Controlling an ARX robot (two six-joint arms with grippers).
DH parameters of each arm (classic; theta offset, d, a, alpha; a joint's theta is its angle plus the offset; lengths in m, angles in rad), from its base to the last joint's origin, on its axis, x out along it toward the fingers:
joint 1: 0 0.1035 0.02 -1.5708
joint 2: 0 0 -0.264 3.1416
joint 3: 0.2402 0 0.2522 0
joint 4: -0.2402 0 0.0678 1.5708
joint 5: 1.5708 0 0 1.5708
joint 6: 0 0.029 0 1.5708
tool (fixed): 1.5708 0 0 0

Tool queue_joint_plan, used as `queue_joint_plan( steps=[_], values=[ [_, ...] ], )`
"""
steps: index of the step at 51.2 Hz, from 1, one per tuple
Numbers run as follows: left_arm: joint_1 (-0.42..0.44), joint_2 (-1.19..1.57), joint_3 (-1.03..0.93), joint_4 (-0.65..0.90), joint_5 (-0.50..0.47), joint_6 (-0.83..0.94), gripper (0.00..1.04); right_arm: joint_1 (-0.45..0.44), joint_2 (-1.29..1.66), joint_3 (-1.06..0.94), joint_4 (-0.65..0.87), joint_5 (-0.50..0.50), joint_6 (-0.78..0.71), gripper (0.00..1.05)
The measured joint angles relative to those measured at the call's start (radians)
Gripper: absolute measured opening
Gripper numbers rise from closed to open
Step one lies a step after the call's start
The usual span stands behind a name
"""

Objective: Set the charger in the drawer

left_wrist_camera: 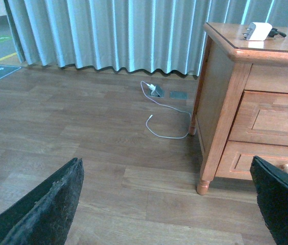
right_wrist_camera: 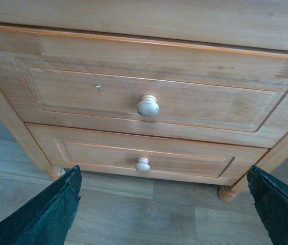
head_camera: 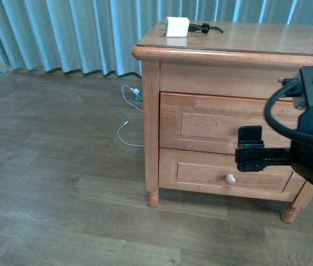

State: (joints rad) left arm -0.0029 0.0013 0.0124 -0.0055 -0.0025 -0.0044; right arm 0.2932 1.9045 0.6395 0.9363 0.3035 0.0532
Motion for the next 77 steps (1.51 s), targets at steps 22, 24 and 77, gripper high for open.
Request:
queue_joint_plan(
  steps=[22, 24, 77],
  values=[
    [0.0, 0.0, 0.0, 0.0, 0.0, 0.0, 0.99, -0.004, 0.373, 0.394, 0.005, 0.027, -0.031, 0.97],
    [0.0, 0.0, 0.0, 0.0, 0.0, 0.0, 0.99, -0.008, 0.388, 0.412, 0.005, 0.03, -0.031, 0.97],
    [0.0, 0.0, 0.0, 0.0, 0.0, 0.0, 0.99, -0.046, 0.547, 0.589, 0.013, 0.055, -0.042, 0.97]
  ],
)
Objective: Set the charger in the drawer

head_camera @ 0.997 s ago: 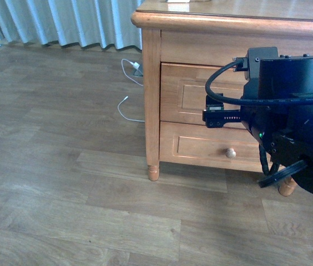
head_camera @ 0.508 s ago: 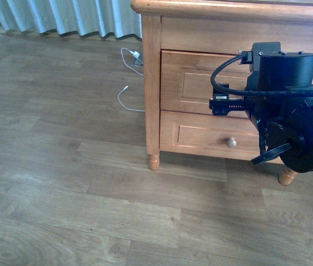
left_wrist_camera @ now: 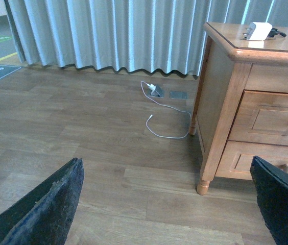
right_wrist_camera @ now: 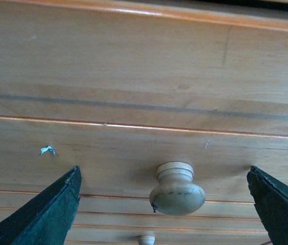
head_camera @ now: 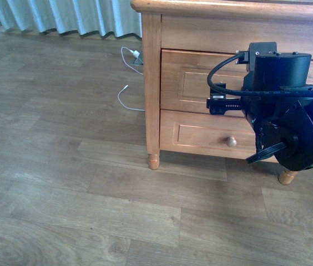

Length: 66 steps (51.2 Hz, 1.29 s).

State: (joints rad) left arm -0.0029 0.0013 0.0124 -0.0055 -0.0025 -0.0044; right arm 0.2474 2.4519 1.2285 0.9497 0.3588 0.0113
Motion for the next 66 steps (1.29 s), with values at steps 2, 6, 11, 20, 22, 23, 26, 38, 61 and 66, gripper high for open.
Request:
queue_joint_plan(
  steps=[2, 6, 11, 20, 22, 23, 26, 38, 61, 66],
  values=[
    [0.0, 0.0, 0.0, 0.0, 0.0, 0.0, 0.99, 0.0, 0.002, 0.001, 0.0, 0.003, 0.0, 0.97],
    [0.0, 0.0, 0.0, 0.0, 0.0, 0.0, 0.99, 0.001, 0.006, 0.003, 0.0, 0.004, 0.0, 0.97],
    [0.0, 0.0, 0.0, 0.0, 0.0, 0.0, 0.99, 0.001, 0.008, 0.005, 0.0, 0.006, -0.002, 0.92],
    [0.0, 0.0, 0.0, 0.0, 0.0, 0.0, 0.99, 0.001, 0.009, 0.005, 0.006, 0.014, -0.012, 0.64],
    [0.0, 0.0, 0.0, 0.0, 0.0, 0.0, 0.99, 0.001, 0.009, 0.005, 0.007, 0.014, -0.012, 0.58],
    [0.0, 0.0, 0.0, 0.0, 0.0, 0.0, 0.99, 0.002, 0.009, 0.005, 0.007, 0.014, -0.012, 0.55],
    [0.0, 0.0, 0.0, 0.0, 0.0, 0.0, 0.99, 0.002, 0.009, 0.005, 0.008, 0.016, -0.014, 0.46],
    [0.0, 0.0, 0.0, 0.0, 0.0, 0.0, 0.99, 0.003, 0.009, 0.002, 0.009, 0.037, -0.015, 0.24],
    [0.0, 0.0, 0.0, 0.0, 0.0, 0.0, 0.99, -0.005, -0.06, -0.129, 0.046, -0.011, 0.014, 0.22],
    [0.0, 0.0, 0.0, 0.0, 0.0, 0.0, 0.99, -0.005, -0.088, -0.2, 0.085, -0.024, 0.021, 0.22]
  ],
)
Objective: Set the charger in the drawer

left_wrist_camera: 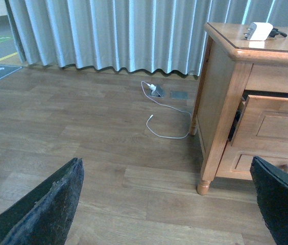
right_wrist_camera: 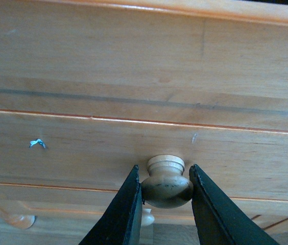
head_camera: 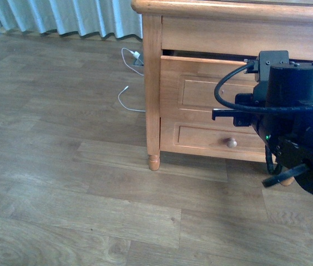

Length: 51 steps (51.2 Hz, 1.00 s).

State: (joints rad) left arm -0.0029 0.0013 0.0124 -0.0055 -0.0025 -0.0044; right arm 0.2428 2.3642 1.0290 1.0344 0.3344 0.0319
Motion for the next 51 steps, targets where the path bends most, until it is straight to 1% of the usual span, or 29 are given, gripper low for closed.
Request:
queue_joint_plan(
  steps=[13, 24, 35, 39, 45, 48, 51],
  values=[
    [0.0, 0.0, 0.0, 0.0, 0.0, 0.0, 0.99, 0.016, -0.117, -0.243, 0.088, -0.042, 0.027, 0.22],
    [0.0, 0.0, 0.0, 0.0, 0.0, 0.0, 0.99, 0.042, -0.207, -0.432, 0.153, -0.05, 0.036, 0.22],
    [0.0, 0.0, 0.0, 0.0, 0.0, 0.0, 0.99, 0.09, -0.277, -0.637, 0.262, -0.04, 0.035, 0.22],
    [0.0, 0.0, 0.0, 0.0, 0.0, 0.0, 0.99, 0.106, -0.285, -0.683, 0.298, -0.029, 0.036, 0.22],
    [0.0, 0.0, 0.0, 0.0, 0.0, 0.0, 0.99, 0.113, -0.285, -0.696, 0.317, -0.019, 0.041, 0.22],
    [0.0, 0.0, 0.0, 0.0, 0.0, 0.0, 0.99, 0.115, -0.286, -0.701, 0.323, -0.003, 0.046, 0.31],
    [0.0, 0.0, 0.0, 0.0, 0.0, 0.0, 0.99, 0.118, -0.31, -0.721, 0.335, 0.037, 0.053, 0.41]
  ],
)
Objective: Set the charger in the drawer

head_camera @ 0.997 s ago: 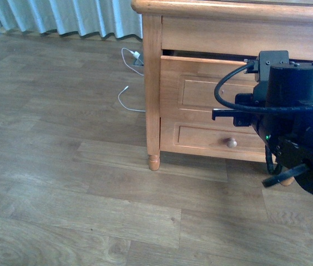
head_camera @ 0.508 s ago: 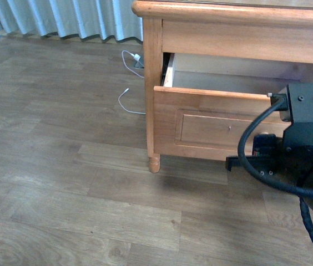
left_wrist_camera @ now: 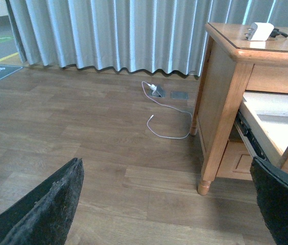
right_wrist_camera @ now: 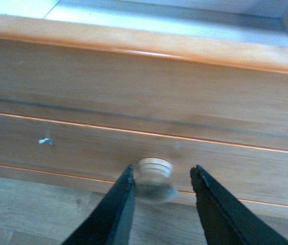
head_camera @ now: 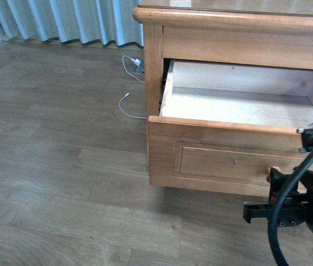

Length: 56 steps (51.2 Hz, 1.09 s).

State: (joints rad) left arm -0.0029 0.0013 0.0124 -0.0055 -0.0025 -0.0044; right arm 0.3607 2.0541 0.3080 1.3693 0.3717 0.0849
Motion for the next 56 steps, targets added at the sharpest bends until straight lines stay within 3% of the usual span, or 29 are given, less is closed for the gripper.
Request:
queue_joint_plan(
  steps=[12, 19, 30, 56],
  values=[
    [0.0, 0.0, 0.0, 0.0, 0.0, 0.0, 0.99, -0.023, -0.145, -0.076, -0.077, 0.013, 0.018, 0.79],
    [0.0, 0.0, 0.0, 0.0, 0.0, 0.0, 0.99, -0.032, -0.339, -0.106, -0.224, -0.02, 0.027, 0.99],
    [0.0, 0.0, 0.0, 0.0, 0.0, 0.0, 0.99, -0.075, -0.732, -0.071, -0.553, -0.064, 0.04, 0.97],
    [0.0, 0.0, 0.0, 0.0, 0.0, 0.0, 0.99, -0.231, -1.281, 0.002, -0.965, -0.311, 0.013, 0.97]
  ],
)
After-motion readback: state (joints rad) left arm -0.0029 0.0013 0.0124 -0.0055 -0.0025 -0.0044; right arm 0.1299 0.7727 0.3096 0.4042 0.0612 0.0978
